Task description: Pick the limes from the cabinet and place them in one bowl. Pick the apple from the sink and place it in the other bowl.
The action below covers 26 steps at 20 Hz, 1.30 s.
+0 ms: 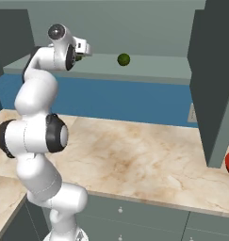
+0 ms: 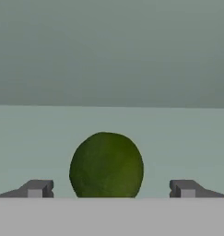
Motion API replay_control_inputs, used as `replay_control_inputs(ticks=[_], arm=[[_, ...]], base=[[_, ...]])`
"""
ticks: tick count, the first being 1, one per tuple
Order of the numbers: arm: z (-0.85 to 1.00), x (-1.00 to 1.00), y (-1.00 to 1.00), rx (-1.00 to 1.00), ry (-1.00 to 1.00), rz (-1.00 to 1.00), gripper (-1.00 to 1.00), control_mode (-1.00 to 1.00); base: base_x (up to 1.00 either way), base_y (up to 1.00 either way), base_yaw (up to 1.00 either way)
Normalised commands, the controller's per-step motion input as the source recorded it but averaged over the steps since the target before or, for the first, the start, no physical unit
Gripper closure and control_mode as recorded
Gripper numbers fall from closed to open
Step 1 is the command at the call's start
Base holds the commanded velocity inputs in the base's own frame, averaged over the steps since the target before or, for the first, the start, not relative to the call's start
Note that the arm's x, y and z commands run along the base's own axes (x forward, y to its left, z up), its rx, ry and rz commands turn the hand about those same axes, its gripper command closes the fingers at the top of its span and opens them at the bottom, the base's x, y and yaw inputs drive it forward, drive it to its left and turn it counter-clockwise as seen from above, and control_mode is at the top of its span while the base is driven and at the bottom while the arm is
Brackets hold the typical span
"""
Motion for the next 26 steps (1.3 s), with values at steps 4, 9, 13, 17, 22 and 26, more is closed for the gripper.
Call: replay_control_inputs(ticks=[4, 9, 13, 17, 22, 26], arm=[[-0.2, 0.39, 0.04, 0.0, 0.0, 0.03, -1.0, -1.0], [-0.14, 0.42, 0.07, 0.0, 0.0, 0.03, -1.0, -1.0], [-0.08, 0.12, 0.09, 0.0, 0.0, 0.01, 1.0, -1.0], [-0.12, -0.02, 0.02, 0.02, 0.01, 0.0, 1.0, -1.0], [0.0, -0.09, 0.08, 0.0, -0.11, -0.02, 1.0, -1.0], [0.05, -0.17, 0.03, 0.0, -0.06, -0.07, 1.0, -1.0]], base=[[0.0, 0.0, 0.0], [0.0, 0.0, 0.0], [0.0, 0.0, 0.0], [0.0, 0.0, 0.0], [0.0, 0.0, 0.0], [0.0, 0.0, 0.0]])
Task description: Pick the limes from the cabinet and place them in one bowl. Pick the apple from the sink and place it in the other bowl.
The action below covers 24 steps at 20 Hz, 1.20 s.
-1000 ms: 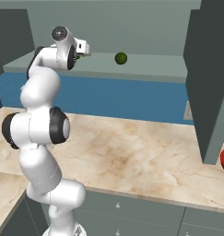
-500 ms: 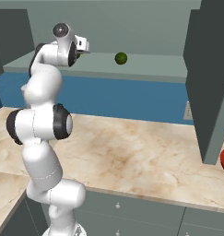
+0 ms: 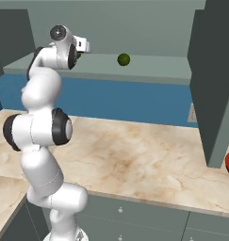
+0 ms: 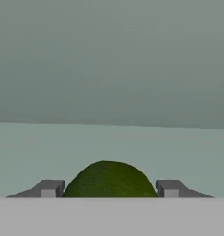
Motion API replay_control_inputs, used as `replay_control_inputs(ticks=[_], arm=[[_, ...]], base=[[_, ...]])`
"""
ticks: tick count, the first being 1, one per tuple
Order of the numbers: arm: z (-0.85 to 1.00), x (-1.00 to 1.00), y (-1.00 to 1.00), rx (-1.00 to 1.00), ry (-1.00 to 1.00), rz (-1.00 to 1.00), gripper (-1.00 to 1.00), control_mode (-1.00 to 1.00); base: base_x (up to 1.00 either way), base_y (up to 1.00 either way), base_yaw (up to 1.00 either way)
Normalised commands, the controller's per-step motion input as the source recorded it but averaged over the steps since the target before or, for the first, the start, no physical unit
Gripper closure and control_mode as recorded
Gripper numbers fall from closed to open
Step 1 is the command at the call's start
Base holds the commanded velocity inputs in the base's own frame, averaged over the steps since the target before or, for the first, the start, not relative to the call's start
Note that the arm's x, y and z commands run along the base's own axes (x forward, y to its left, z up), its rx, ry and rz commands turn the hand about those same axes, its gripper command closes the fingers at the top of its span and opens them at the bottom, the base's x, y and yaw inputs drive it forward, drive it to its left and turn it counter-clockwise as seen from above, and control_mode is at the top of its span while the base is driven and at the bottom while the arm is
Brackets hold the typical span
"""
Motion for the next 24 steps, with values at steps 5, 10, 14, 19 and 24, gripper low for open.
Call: replay_control_inputs(ticks=[5, 10, 14, 19, 24], arm=[[0.25, -0.28, 0.0, 0.0, 0.03, -0.07, 1.0, -1.0], [0.09, -0.62, -0.01, 0.0, 0.0, -0.11, 1.0, -1.0], [0.0, -0.93, -0.17, 0.03, 0.0, -0.11, 1.0, -1.0], [0.0, -0.99, -0.27, 0.07, 0.0, -0.06, 1.0, -1.0], [-0.02, -1.0, -0.39, 0.05, 0.0, -0.02, 1.0, -1.0]], base=[[0.0, 0.0, 0.0], [0.0, 0.0, 0.0], [0.0, 0.0, 0.0], [0.0, 0.0, 0.0], [0.0, 0.0, 0.0]])
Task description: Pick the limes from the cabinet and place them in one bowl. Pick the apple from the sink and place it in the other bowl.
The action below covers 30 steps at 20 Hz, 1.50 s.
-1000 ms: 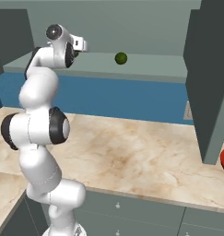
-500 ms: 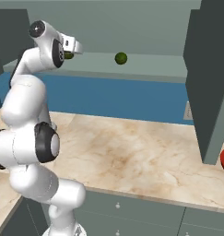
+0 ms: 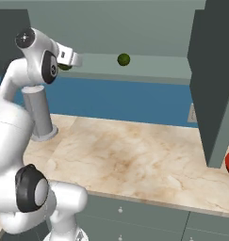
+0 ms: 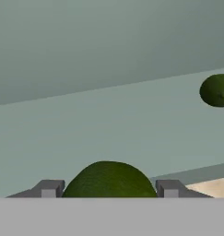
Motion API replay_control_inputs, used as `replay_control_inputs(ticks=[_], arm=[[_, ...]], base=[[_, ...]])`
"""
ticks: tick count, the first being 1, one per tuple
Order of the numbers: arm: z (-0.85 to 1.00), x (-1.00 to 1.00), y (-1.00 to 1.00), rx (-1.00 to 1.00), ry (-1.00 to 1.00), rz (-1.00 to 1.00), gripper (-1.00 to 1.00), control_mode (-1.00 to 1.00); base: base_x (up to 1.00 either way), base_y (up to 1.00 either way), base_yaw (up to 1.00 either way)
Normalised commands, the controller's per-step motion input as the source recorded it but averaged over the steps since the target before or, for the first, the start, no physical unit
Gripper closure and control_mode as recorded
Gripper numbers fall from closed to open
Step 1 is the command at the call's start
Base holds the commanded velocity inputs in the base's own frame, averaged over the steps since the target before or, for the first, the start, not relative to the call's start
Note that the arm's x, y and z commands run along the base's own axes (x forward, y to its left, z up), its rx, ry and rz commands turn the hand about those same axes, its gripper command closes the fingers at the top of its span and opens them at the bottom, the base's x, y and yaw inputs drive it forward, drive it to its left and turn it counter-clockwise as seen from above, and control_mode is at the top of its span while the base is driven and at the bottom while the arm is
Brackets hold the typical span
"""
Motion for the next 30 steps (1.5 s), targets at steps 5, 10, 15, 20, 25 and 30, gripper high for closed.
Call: replay_control_inputs(ticks=[5, 10, 15, 20, 25, 30], arm=[[0.03, -0.99, -0.19, 0.01, 0.02, 0.0, 1.0, -1.0], [0.0, -0.97, -0.2, 0.0, 0.07, 0.1, 1.0, -1.0], [-0.05, -0.69, -0.21, -0.09, 0.25, 0.05, 1.0, -1.0], [-0.17, -0.37, -0.23, -0.16, 0.48, -0.01, 1.0, -1.0], [-0.1, -0.05, -0.06, -0.03, 0.19, -0.01, 1.0, -1.0], [-0.27, -0.34, 0.0, 0.0, 0.0, 0.0, 1.0, -1.0]], base=[[0.0, 0.0, 0.0], [0.0, 0.0, 0.0], [0.0, 0.0, 0.0], [0.0, 0.0, 0.0], [0.0, 0.0, 0.0], [0.0, 0.0, 0.0]])
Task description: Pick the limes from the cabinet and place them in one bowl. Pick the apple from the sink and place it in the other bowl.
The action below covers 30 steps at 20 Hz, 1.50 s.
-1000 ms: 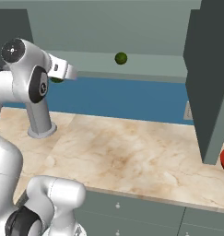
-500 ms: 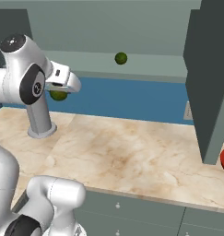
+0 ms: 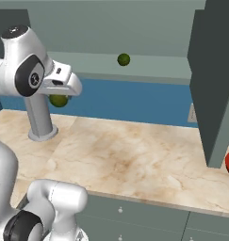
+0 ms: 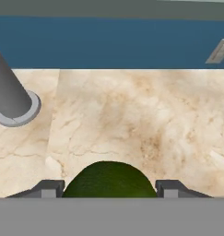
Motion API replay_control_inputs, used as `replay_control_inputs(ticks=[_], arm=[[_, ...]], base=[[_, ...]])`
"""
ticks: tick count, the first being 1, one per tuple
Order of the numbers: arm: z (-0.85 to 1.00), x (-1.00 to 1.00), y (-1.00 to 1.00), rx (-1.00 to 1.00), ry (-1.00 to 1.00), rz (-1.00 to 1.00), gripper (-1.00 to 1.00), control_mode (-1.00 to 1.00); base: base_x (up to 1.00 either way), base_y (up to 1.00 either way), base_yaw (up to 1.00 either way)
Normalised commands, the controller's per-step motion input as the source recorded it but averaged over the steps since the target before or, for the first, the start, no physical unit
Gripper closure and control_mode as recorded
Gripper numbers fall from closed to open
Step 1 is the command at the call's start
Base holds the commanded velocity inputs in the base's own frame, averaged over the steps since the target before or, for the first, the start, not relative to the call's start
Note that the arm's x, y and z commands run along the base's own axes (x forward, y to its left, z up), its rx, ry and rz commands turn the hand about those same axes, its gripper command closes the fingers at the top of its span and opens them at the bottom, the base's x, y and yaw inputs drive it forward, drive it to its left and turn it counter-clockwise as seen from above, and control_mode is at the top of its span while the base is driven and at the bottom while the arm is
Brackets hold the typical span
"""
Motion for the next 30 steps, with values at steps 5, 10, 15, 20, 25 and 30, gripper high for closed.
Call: replay_control_inputs(ticks=[5, 10, 15, 20, 25, 30], arm=[[-0.19, -0.61, 0.0, 0.0, -0.01, 0.0, 1.0, -1.0], [-0.09, -0.61, 0.0, 0.02, -0.05, 0.0, 1.0, -1.0], [-0.06, -0.62, 0.0, 0.05, -0.03, 0.0, 1.0, -1.0], [-0.19, -0.37, -0.01, 0.01, 0.01, -0.04, 1.0, -1.0], [-0.28, -0.08, -0.01, 0.0, 0.06, -0.04, 1.0, -1.0], [-0.09, -0.07, 0.0, 0.0, 0.01, -0.01, 1.0, -1.0]], base=[[0.0, 0.0, 0.0], [0.0, 0.0, 0.0], [0.0, 0.0, 0.0], [0.0, 0.0, 0.0], [0.0, 0.0, 0.0], [0.0, 0.0, 0.0]])
